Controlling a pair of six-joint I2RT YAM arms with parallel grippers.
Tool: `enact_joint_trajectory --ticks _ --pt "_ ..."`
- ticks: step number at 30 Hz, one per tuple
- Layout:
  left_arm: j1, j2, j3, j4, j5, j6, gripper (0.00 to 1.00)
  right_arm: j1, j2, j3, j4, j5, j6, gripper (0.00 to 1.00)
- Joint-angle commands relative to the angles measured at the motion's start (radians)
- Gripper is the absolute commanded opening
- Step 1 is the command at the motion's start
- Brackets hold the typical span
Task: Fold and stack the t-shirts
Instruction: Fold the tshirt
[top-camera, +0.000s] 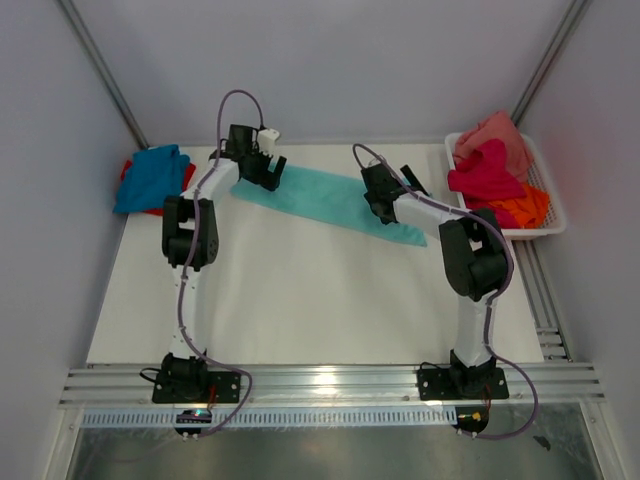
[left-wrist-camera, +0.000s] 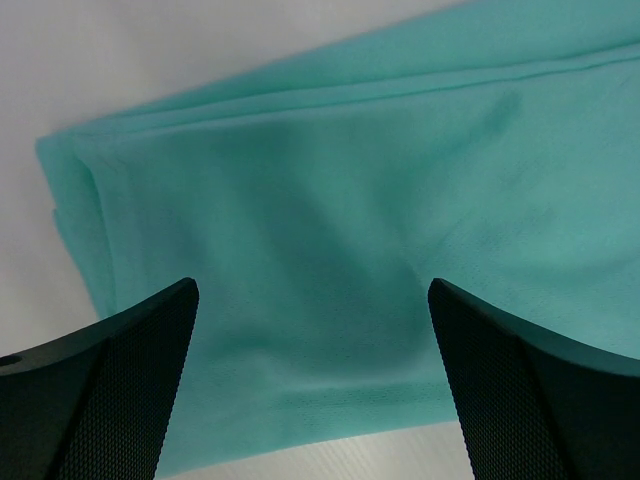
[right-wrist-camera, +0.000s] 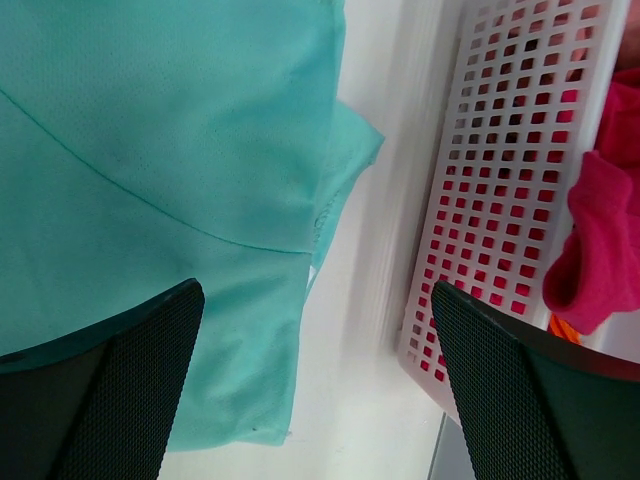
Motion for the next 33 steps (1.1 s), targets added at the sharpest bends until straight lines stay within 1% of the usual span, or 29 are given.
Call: enact_joint_trajectory --ticks 1,8,13,18,24,27,33 --pt "-0.001 -0.005 0.014 -0.012 0.008 0.018 0.99 -0.013 0.032 0.039 0.002 0.029 0.027 0.99" --pt "-0.001 0.004 0.015 -0.069 -0.03 0.035 0.99 -0.03 0.095 0.078 -0.051 -0.003 0.073 0.99" --pt "-0.001 0.003 0.018 -0.112 -0.12 0.054 0.99 -0.038 0.11 0.072 -0.068 -0.014 0.081 0.99" --pt "-0.003 -0.007 0.018 -0.188 -0.173 0.069 0.99 -0.047 0.101 0.062 -0.069 -0.018 0.074 0.99" --pt "-0.009 -0.02 -0.017 -0.202 -0.223 0.075 0.98 -0.05 0.104 0.062 -0.08 -0.011 0.061 0.99" --pt "-0.02 -0.036 -0.061 -0.166 -0.271 0.098 0.98 -0.055 0.103 0.062 -0.086 -0.017 0.053 1.0" --pt "-0.029 -0.025 -0.058 -0.17 -0.263 0.094 0.98 -0.055 0.103 0.058 -0.088 -0.014 0.035 0.99"
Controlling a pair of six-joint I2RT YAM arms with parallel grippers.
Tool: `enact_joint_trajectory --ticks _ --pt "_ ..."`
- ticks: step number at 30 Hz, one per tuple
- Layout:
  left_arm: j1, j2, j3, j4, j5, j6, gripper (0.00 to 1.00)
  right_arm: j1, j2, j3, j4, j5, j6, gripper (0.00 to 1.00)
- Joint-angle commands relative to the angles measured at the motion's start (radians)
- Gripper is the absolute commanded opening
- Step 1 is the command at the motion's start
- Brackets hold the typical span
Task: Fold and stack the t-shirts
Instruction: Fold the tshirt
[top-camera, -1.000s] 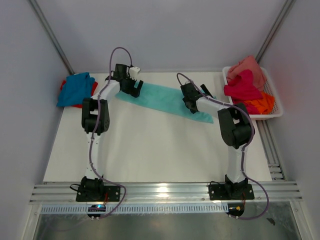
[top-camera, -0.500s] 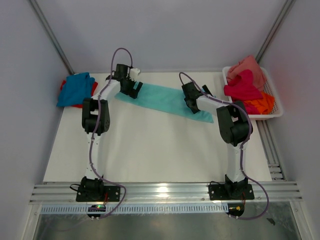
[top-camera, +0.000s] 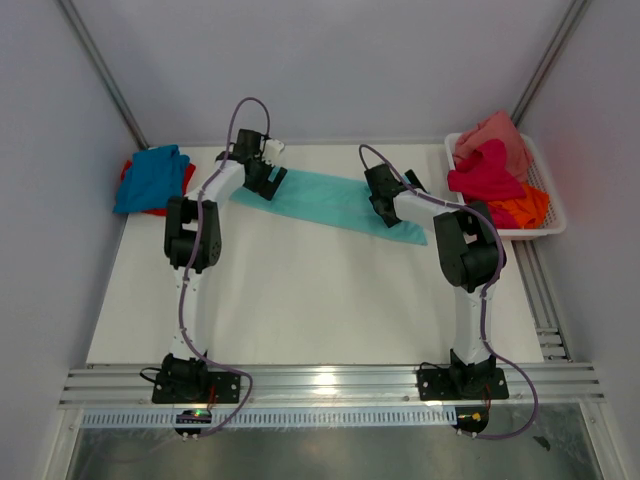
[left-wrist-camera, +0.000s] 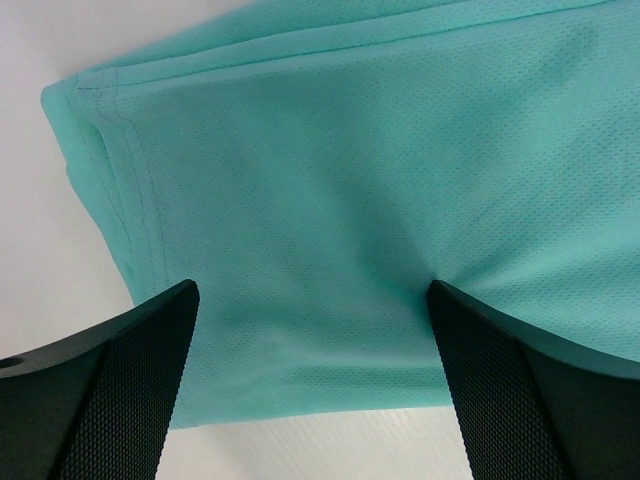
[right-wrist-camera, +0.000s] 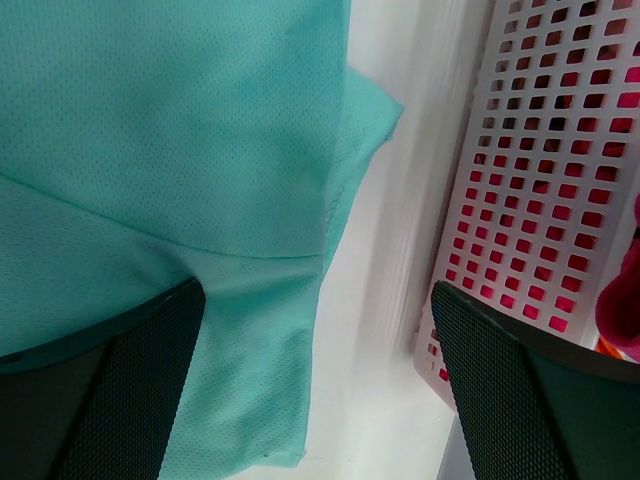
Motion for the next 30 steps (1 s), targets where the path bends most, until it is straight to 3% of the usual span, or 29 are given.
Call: enact_joint_trajectory --ticks 1,8,17,25,30 --pt "0.002 -0.019 -0.03 -0.061 -0.056 0.03 0.98 -0.012 0.009 0.01 -0.031 -0.009 -0.014 0.99" --pt "-0.004 -0.039 -0.062 -0.052 -0.071 0.027 0.97 -0.023 0.012 0.035 -0.04 -0.013 -0.026 0.99" --pt "-0.005 -0.058 -0.027 0.082 -0.113 0.018 0.99 -0.023 -0.004 0.013 -0.04 -0.036 -0.014 0.99" --pt "-0.004 -0.03 0.028 0.188 -0.272 0.025 0.99 -0.021 -0.046 -0.019 -0.031 -0.041 -0.012 0.99" --pt "-0.004 -0.021 0.014 0.235 -0.289 0.027 0.99 -0.021 -0.081 -0.037 -0.031 -0.058 -0.011 0.99"
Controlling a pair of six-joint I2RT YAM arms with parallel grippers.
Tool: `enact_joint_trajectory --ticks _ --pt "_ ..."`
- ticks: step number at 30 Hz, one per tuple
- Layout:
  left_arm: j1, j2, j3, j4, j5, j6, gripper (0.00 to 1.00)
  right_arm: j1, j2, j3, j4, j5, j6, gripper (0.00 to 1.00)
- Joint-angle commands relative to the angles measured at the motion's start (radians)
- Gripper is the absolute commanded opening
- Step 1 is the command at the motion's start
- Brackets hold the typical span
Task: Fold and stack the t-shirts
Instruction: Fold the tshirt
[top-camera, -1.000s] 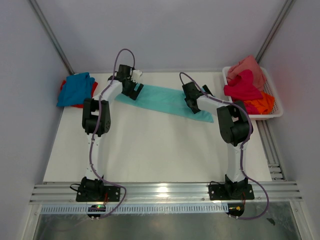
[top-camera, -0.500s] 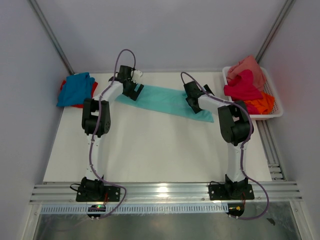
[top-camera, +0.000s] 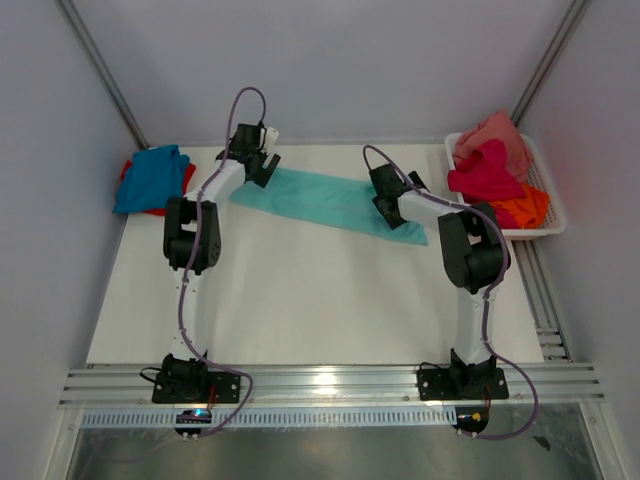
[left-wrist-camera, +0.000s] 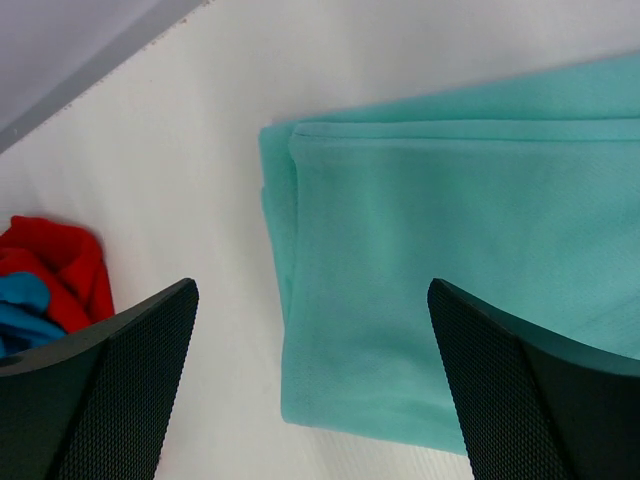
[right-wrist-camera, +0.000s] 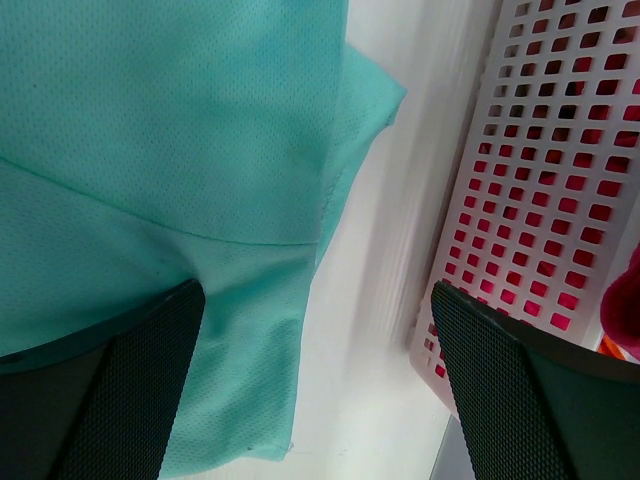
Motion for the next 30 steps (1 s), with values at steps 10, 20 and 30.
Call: enact_joint_trajectory --ticks 10,20,30 --pt "0.006 0.08 0.02 0.089 -0.135 0.065 0.99 -0.005 -0.039 -0.019 -0.026 -0.032 0.016 0.99" --pt "0.006 0.102 -0.009 0.072 -0.197 0.125 0.99 -0.004 0.011 0.03 -0.031 -0.026 0.008 0.99" --pt "0.006 0.017 -0.158 0.055 -0.195 0.133 0.98 -0.005 0.082 0.11 -0.011 -0.005 -0.027 0.99"
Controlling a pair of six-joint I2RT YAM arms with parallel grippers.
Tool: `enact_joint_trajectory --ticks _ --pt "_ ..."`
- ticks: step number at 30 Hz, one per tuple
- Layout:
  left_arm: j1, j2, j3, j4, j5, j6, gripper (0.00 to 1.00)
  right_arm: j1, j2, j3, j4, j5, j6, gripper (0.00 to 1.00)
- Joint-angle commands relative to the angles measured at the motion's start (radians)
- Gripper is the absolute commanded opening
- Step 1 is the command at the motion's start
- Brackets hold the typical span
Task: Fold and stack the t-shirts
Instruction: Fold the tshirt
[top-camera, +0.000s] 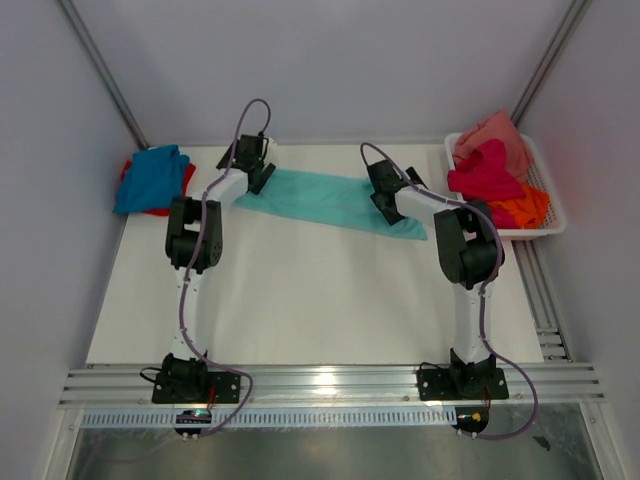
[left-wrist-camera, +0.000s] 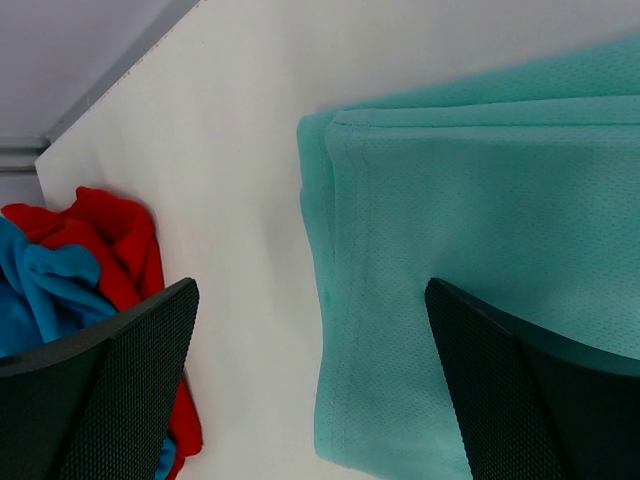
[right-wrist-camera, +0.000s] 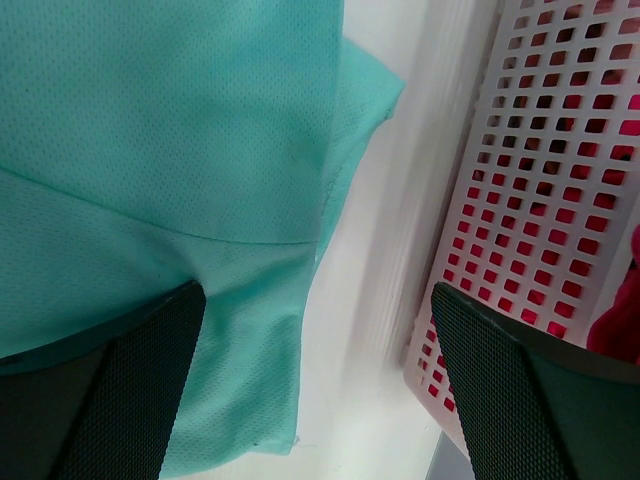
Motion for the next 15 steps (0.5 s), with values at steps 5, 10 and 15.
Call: enact_joint_trajectory --ticks 5,10,15 --pt "0.007 -0.072 -0.152 -0.115 0.0 -0.006 0.97 -0.002 0.071 0.087 0.005 -0.007 -0.015 0.99" --pt "0.009 -0.125 -0.23 -0.144 0.007 -0.026 0.96 -0.003 0.098 0.12 0.002 -0.005 -0.019 0.99" --pt "0.001 -0.204 -0.304 -0.178 0.023 -0.055 0.94 -0.012 0.124 0.184 -0.016 -0.011 -0.019 0.99"
